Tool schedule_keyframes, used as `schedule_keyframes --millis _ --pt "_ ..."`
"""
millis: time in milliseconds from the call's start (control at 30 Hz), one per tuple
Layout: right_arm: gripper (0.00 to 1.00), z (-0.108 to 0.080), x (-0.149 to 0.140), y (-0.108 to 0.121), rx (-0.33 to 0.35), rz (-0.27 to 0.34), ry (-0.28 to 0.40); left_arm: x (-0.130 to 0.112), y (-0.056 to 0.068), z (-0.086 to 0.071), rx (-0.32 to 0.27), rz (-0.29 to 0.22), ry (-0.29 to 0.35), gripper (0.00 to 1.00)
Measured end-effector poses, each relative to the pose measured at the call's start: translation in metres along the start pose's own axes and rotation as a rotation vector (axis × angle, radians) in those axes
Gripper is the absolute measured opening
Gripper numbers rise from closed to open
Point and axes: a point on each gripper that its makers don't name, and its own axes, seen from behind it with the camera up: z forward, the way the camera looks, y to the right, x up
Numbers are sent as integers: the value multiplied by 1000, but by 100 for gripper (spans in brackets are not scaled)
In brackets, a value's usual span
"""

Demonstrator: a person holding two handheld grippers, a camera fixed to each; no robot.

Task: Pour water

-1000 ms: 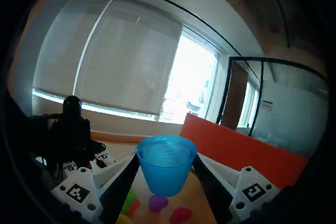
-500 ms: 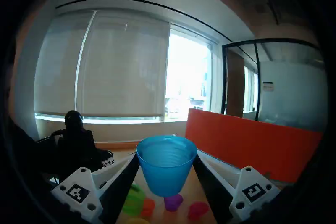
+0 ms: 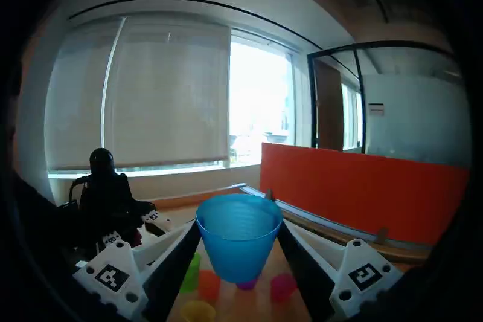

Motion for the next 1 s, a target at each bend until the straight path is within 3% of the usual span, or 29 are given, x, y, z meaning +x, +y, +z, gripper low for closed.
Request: schedule_keyframes --millis 600,1000 --pt "90 -32 -77 18 -40 -2 -131 -34 -4 -12 11 40 -139 87" --pt "90 -40 -120 21 -44 -1 -210 -70 1 -22 2 55 -262 87"
